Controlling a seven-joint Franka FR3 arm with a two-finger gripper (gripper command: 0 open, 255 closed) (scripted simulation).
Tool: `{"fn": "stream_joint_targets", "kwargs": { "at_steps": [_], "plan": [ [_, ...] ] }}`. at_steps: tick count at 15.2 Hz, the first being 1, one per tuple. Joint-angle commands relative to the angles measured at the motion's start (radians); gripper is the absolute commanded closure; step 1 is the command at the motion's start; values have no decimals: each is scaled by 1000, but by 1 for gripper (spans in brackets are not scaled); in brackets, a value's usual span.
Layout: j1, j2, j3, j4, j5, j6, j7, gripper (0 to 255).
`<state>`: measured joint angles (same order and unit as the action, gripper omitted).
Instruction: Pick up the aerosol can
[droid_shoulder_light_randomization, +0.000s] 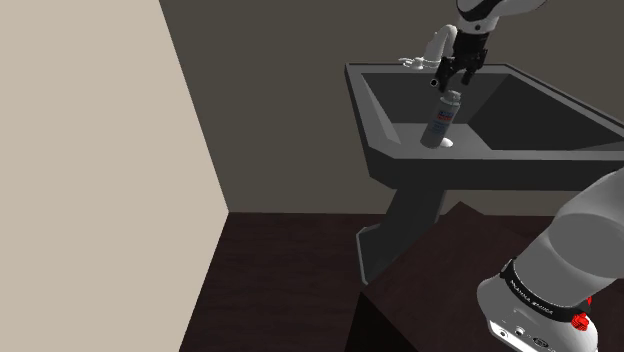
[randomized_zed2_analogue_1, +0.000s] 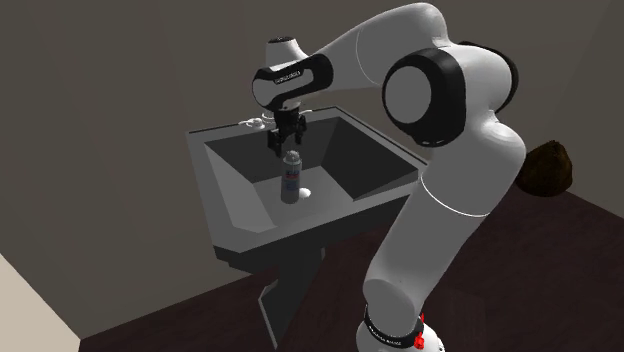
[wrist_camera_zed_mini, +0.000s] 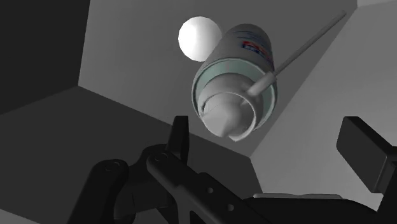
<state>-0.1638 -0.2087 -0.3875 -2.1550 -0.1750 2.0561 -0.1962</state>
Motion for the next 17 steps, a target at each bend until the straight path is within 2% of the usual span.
{"fn": "stream_joint_targets", "kwargs": {
  "at_steps": [1, 8, 10, 11, 17],
  "plan": [
    [-9, 44, -20, 26, 13, 19, -15, 0],
    [-11, 77, -28, -45, 18, 122, -15, 0],
    [-11, 77, -28, -45, 18, 122, -15, 0],
    [-11, 76, -28, -47, 17, 122, -14, 255],
    [-11, 75, -28, -47, 17, 121, -14, 255]
  ]
}}
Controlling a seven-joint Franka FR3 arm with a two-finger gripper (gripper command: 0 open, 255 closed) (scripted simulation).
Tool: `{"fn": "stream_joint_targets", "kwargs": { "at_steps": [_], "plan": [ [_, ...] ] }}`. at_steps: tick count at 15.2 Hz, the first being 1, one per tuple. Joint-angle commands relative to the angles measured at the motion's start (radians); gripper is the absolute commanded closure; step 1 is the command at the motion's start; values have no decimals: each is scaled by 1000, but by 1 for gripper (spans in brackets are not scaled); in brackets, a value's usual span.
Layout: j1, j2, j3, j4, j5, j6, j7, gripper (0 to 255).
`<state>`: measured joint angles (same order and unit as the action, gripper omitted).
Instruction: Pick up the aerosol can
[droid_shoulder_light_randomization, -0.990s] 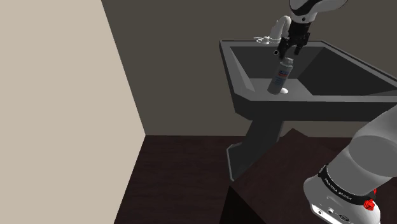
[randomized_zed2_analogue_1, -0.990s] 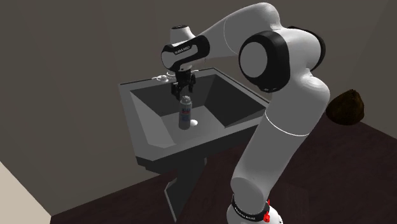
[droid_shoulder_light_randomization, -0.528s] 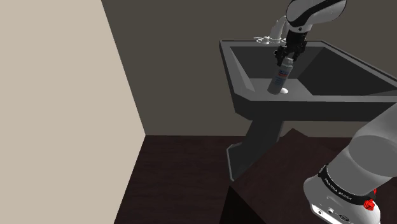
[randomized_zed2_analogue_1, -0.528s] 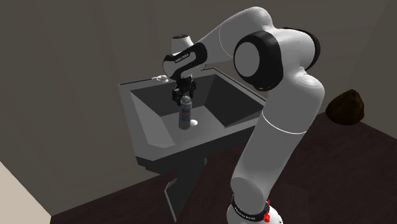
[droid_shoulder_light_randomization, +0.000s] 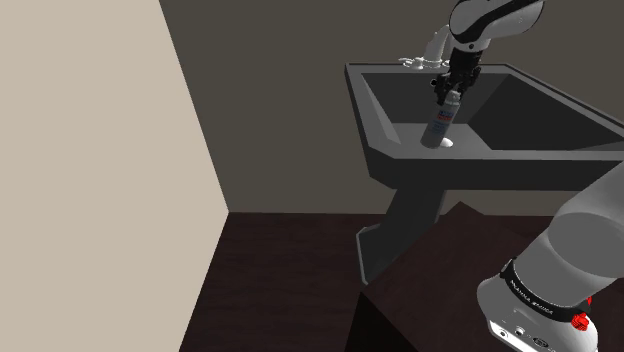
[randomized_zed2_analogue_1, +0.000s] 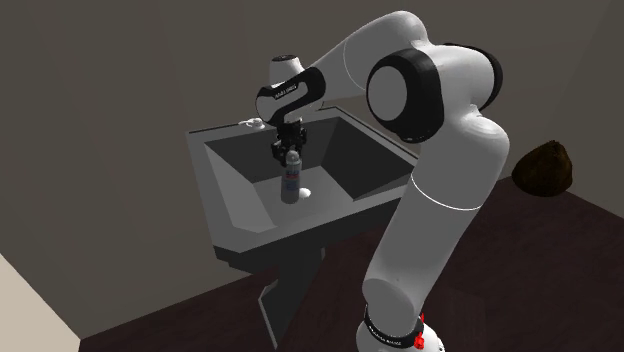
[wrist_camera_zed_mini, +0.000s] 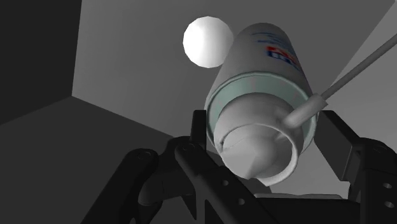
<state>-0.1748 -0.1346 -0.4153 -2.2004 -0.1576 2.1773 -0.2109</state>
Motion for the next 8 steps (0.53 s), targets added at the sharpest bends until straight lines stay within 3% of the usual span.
{"fn": "stream_joint_targets", "kwargs": {
  "at_steps": [1, 8],
  "plan": [
    [0, 1, 0, -1, 0, 0, 0, 255],
    [2, -20, 5, 46, -3, -68, 0, 255]
  ]
}}
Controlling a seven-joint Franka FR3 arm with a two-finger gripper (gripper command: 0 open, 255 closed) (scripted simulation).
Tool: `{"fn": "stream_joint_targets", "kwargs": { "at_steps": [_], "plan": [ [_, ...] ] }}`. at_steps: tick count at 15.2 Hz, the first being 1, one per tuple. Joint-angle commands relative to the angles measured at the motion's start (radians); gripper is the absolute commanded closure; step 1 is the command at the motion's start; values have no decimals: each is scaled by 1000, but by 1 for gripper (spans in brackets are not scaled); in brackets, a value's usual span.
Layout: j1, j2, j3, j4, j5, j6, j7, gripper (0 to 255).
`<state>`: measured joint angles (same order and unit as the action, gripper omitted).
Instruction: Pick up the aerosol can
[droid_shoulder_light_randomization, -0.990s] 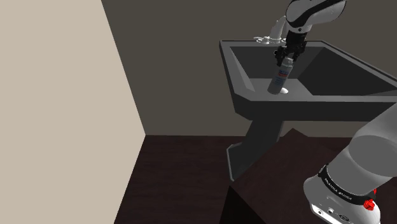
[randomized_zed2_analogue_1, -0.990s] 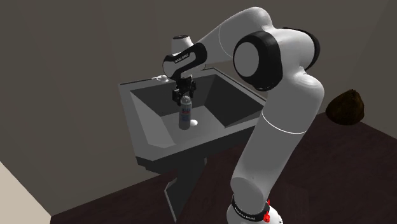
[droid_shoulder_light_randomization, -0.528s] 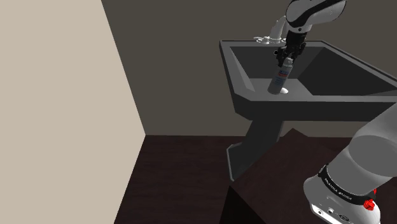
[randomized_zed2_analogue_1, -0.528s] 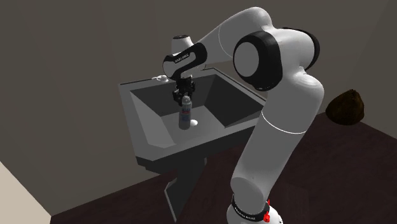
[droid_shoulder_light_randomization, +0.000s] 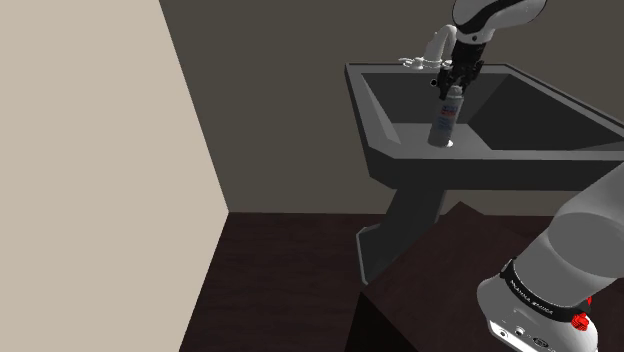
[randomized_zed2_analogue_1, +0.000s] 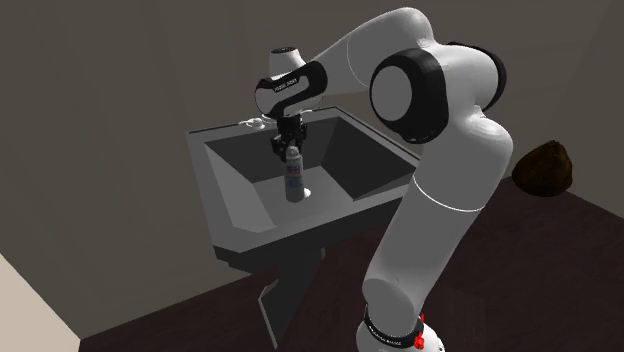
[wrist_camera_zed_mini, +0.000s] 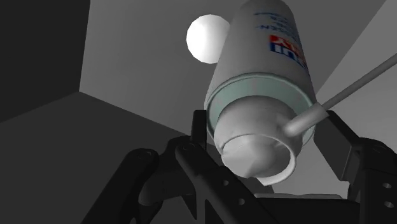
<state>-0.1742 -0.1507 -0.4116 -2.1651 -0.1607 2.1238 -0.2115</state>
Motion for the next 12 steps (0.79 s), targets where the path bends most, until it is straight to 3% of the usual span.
{"fn": "stream_joint_targets", "kwargs": {
  "at_steps": [1, 12],
  "plan": [
    [1, -8, 3, 20, -1, -28, 1, 255],
    [4, -33, 12, 120, -2, -151, -4, 255]
  ]
}}
